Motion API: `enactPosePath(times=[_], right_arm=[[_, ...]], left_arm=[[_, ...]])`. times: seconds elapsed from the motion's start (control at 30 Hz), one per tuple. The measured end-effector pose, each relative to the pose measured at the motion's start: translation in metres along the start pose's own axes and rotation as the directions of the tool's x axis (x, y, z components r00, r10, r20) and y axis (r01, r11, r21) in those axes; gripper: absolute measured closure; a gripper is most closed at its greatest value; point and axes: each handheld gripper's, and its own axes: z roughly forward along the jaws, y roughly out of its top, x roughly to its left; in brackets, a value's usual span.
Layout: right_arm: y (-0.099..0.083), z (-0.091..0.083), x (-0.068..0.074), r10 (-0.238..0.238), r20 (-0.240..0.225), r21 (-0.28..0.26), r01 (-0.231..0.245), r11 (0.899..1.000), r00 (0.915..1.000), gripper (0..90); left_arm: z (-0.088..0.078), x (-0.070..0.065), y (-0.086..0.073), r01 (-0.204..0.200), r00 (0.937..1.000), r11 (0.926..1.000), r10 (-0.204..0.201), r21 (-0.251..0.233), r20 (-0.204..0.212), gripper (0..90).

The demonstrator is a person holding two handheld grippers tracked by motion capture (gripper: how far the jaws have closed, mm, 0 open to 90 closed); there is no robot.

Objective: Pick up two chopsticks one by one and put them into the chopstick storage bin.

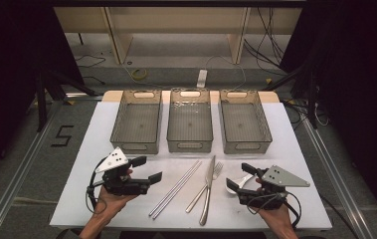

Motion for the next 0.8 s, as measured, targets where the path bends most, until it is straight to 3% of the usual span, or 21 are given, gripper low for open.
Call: enactPosePath(times=[0.33,0.47,0.63,0.8], right_arm=[[0.000,0.000,-0.001,0.005,0.002,0.001,-0.005,1.000,1.0000,27.2],[0.000,0.000,-0.001,0.004,0.006,0.007,-0.004,1.000,1.0000,27.2],[0.000,0.001,-0.002,0.010,0.003,0.013,-0.010,1.000,0.9999,27.5],[0.000,0.001,-0.002,0.004,0.006,0.022,-0.004,1.000,1.0000,27.7]], left_arm=[[0.005,0.001,0.001,0.006,0.9996,0.9978,-0.004,0.066,-0.028,17.7],[0.010,0.001,0.003,0.004,0.9987,0.9907,0.003,0.136,-0.051,18.2],[0.021,-0.003,0.007,-0.016,0.9952,0.9695,0.039,0.245,-0.090,18.9],[0.034,-0.004,0.010,-0.012,0.9934,0.9355,0.051,0.353,-0.102,19.5]])
